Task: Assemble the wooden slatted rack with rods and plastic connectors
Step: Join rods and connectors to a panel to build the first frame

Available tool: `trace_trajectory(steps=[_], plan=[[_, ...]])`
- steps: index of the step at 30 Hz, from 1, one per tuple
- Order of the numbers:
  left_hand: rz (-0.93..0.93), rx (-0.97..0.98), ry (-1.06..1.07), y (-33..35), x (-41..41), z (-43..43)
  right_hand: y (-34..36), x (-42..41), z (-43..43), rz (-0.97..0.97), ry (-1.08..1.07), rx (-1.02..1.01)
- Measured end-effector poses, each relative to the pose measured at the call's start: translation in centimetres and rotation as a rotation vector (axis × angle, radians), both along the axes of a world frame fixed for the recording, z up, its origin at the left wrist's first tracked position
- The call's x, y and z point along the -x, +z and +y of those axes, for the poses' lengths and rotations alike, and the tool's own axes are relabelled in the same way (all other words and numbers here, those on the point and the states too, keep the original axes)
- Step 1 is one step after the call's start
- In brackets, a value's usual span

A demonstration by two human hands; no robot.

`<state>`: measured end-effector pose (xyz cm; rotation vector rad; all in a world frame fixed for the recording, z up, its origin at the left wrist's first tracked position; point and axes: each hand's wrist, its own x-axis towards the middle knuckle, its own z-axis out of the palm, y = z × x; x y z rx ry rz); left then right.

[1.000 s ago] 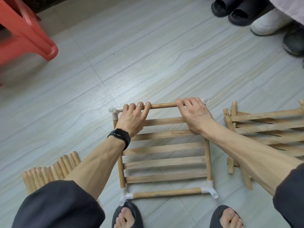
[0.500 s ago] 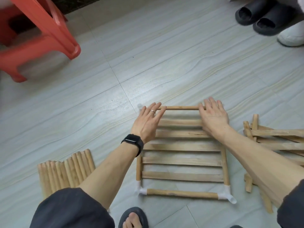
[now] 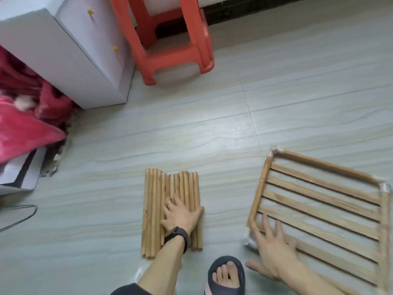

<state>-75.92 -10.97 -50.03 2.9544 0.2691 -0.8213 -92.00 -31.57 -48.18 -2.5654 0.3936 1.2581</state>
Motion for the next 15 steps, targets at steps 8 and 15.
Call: trace_trajectory(steps=[8, 15], plan=[[-0.057, 0.034, 0.07, 0.1, -0.4, -1.1, -0.6, 0.2, 0.3, -0.025, 0.069, 0.111], [-0.006, -0.033, 0.066, -0.1, -1.8, -1.6, -0.5, 0.0, 0.0, 0.013, 0.196, 0.148]])
